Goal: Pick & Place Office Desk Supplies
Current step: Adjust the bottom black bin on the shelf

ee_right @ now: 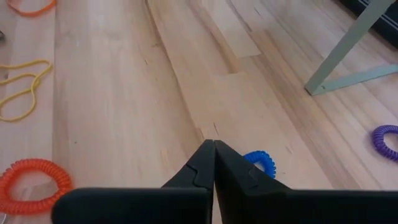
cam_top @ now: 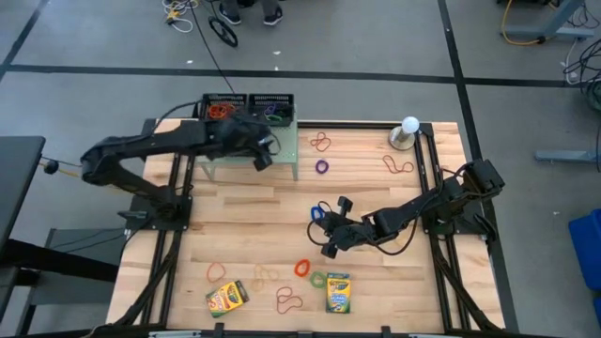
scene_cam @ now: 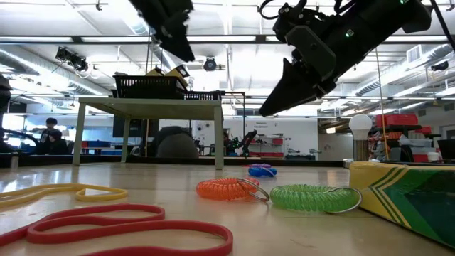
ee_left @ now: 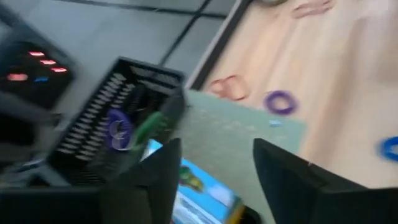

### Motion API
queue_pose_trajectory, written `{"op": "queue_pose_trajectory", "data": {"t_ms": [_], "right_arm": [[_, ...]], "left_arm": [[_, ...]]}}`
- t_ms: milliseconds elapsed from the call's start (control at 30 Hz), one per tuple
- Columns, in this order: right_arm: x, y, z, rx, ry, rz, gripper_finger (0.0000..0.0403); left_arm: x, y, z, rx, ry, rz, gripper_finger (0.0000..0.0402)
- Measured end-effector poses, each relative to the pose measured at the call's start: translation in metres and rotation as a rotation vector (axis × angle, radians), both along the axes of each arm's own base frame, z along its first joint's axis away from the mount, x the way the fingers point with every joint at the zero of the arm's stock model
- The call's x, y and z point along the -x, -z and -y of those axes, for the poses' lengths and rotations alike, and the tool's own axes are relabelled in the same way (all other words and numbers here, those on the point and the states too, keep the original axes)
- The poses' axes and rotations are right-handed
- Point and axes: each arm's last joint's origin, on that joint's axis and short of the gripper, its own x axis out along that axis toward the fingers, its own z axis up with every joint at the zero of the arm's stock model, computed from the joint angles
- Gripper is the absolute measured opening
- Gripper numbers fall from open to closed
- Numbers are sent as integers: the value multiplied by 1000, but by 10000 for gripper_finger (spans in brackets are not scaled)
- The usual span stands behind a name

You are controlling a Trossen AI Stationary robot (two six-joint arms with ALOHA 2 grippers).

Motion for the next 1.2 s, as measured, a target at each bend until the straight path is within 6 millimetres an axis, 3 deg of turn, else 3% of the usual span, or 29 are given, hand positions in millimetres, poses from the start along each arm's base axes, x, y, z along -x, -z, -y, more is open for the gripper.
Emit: {"op": "queue_pose_trajectory", "data": {"t_ms": [167, 400, 567, 933, 1200], "right_arm": [[0, 0, -1, -1, -4, -1, 11], [0, 0, -1, -3, -10, -5, 11], [0, 0, -1, -2, -11, -7, 11], [0, 0, -1, -1, -13, -8, 11], [0, 0, -1, -2, -16, -9, 11]], "left_arm": [[-21, 2, 1, -94, -92, -131, 248], [-26, 3, 1, -119, -220, -219, 240], [-23, 2, 1, -121, -231, -236, 191], [-15, 3, 2, -131, -253, -290, 20], [-3, -20, 5, -141, -284, -236, 5]]}}
